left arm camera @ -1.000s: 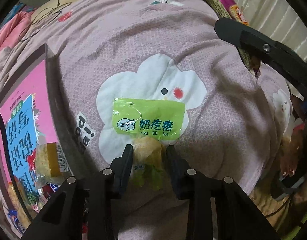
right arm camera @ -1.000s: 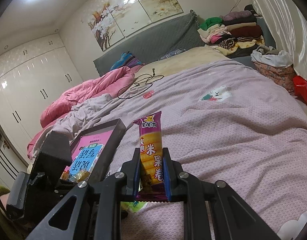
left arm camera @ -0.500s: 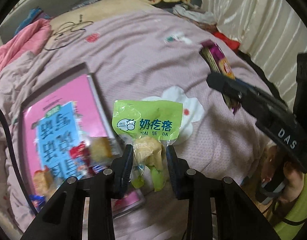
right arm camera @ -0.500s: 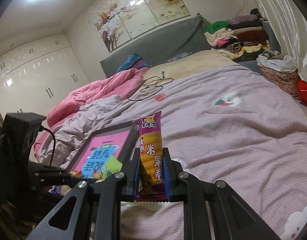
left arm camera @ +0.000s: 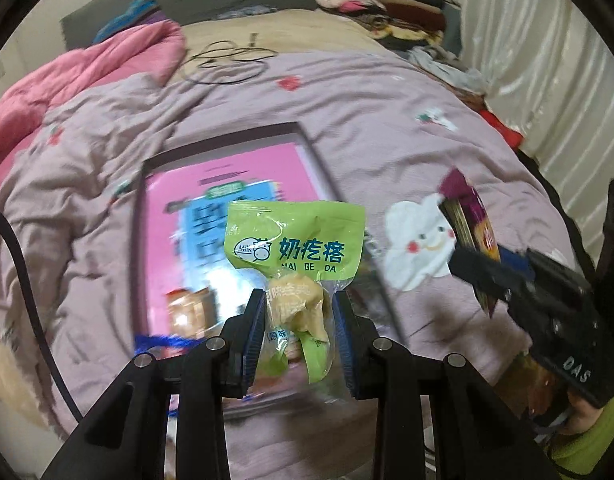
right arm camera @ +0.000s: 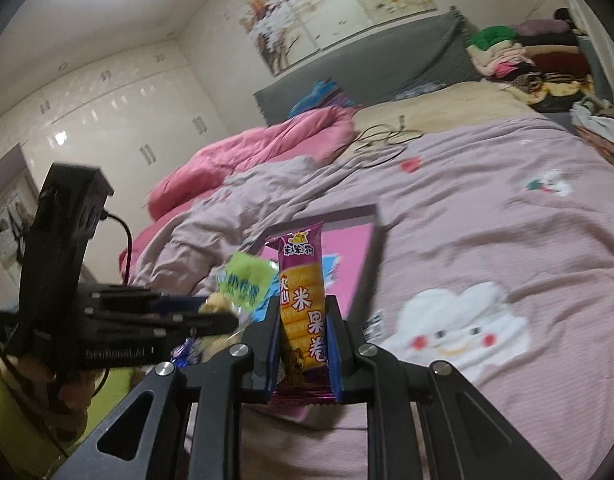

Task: Organize snacks
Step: 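Lift the rice-roll bar and green packet and carry them over the tray, then lower both snacks into the tray and open both tools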

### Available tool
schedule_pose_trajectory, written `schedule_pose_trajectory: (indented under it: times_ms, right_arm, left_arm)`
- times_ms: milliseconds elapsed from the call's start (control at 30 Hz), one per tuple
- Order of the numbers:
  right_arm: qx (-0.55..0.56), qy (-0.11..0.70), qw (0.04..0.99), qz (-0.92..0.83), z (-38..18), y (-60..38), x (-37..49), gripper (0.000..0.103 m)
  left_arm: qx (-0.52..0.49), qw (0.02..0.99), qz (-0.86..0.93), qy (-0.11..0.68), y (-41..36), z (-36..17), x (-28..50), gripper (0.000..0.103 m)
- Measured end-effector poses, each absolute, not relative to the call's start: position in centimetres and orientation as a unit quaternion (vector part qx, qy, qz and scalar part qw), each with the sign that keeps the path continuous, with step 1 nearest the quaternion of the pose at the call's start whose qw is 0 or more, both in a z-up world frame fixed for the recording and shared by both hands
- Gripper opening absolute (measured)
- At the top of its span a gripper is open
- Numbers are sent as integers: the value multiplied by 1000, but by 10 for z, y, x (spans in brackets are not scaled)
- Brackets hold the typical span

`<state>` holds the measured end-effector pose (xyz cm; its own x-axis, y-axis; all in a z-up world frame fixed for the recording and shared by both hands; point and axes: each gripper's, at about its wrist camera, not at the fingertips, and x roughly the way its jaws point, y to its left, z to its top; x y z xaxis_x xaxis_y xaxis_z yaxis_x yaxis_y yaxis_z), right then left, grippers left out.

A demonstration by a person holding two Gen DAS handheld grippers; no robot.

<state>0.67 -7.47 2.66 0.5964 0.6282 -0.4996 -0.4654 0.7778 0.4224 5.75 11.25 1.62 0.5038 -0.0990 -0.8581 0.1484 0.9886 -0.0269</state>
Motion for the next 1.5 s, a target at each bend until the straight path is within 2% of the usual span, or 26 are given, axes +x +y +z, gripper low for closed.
schedule_pose_trajectory:
  times_ms: [333,733,1367,1500]
  right_arm:
    - [78,360,863,346,14,-26,-9,20]
    - [62,407,857,310,-15,-15,-6,21]
    - [59,401,870,283,-21,1,14,21]
    - [71,405,864,291,-22,3,15,21]
  left_arm:
    - [-15,869,-32,494,170,11,38,35]
    - [-9,865,-52,500,151,-1,36,35]
    - [-12,856,-48,514,140,-23,53,35]
    - [-19,857,-46,513,143,-24,54,38]
